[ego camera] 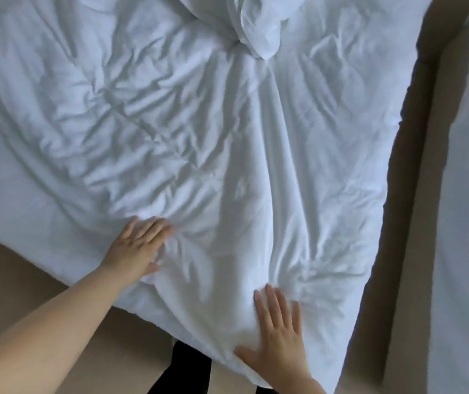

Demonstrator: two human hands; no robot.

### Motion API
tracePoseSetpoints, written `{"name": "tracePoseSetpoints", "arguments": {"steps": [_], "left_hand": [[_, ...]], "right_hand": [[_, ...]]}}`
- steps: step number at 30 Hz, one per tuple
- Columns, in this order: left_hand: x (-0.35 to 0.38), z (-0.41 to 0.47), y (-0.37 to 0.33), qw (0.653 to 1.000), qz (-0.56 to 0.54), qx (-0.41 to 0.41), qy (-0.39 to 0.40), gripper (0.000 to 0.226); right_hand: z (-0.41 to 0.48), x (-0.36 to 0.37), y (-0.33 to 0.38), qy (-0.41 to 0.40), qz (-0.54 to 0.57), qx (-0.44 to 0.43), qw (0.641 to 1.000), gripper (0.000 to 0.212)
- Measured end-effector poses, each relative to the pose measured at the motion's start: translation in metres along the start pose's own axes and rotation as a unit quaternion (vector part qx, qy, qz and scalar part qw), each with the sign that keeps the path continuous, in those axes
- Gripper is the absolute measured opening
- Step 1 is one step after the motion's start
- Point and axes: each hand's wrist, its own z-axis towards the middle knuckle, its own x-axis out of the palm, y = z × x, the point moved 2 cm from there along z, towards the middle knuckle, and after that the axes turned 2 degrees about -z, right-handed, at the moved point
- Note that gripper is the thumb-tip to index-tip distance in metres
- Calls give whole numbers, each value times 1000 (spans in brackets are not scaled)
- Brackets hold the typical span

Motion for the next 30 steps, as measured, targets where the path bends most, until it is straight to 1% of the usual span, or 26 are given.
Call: {"name": "tracePoseSetpoints", "arguments": {"steps": [1, 2, 3, 4, 5, 6, 8, 9, 11, 12, 13, 15, 17, 19, 20, 21, 22, 23, 25, 26, 27, 28, 29, 30], "left_hand": [[-3, 2, 5, 1000, 13, 17, -23, 94], [-6, 5, 8, 997, 38, 32, -63, 83], [-7, 10, 10, 990, 54, 49, -124, 64], [-6, 17, 14, 983, 46, 62, -168, 43], [-5, 24, 17, 976, 39, 70, -202, 30], [-8, 29, 18, 974, 32, 73, -213, 27], [-10, 38, 19, 971, 33, 74, -227, 27], [-18, 39, 18, 972, 19, 60, -226, 25], [-38, 40, 15, 984, -44, -7, -174, 18], [-47, 39, 13, 986, -75, -53, -140, 17], [-57, 35, 10, 985, -103, -88, -110, 21], [-77, 21, 4, 977, -150, -95, -118, 29], [-102, -2, -6, 971, -177, -64, -149, 37], [-117, -31, -17, 960, -181, -7, -214, 58], [-123, -47, -23, 948, -194, 33, -250, 54], [-127, -65, -33, 943, -192, 75, -262, 42], [-127, -80, -43, 943, -172, 99, -267, 30], [-124, -93, -55, 943, -164, 118, -266, 25], [-106, -110, -78, 951, -150, 126, -238, 26], [-93, -112, -89, 958, -141, 122, -219, 29], [-78, -113, -99, 964, -120, 114, -208, 36], [-62, -113, -108, 973, -90, 103, -185, 38], [-48, -110, -113, 983, -64, 79, -152, 27], [-40, -106, -118, 993, -48, 42, -96, 17]], "right_hand": [[-7, 4, -5, 9, -13, 3, 1000, 134], [-12, 6, -10, 12, -16, 8, 1000, 142], [-16, 7, -16, 10, -13, 13, 1000, 143], [-19, 6, -20, -5, -12, 15, 1000, 135], [-20, 5, -24, -31, -13, 13, 999, 125], [-18, 2, -26, -68, -17, 13, 997, 115], [-11, -4, -29, -131, -19, 29, 991, 102], [-7, -8, -28, -150, -17, 47, 987, 95], [-4, -19, -26, -178, -14, 87, 980, 69], [-4, -27, -24, -192, -13, 105, 976, 52], [-7, -36, -22, -203, -7, 123, 972, 41], [-17, -57, -22, -244, 10, 155, 957, 39], [-35, -84, -23, -302, 33, 168, 938, 42], [-61, -111, -22, -350, 53, 182, 917, 43], [-76, -121, -22, -368, 67, 196, 907, 43], [-91, -127, -21, -375, 83, 211, 899, 41], [-107, -131, -19, -371, 96, 225, 896, 40], [-121, -128, -18, -360, 94, 233, 898, 43], [-148, -111, -22, -310, 73, 250, 914, 47], [-160, -99, -25, -277, 50, 258, 924, 44], [-168, -88, -26, -237, 48, 255, 936, 38], [-173, -75, -24, -205, 36, 242, 948, 38], [-174, -63, -23, -139, 21, 222, 965, 42], [-173, -54, -24, -71, 19, 227, 971, 42]]}}
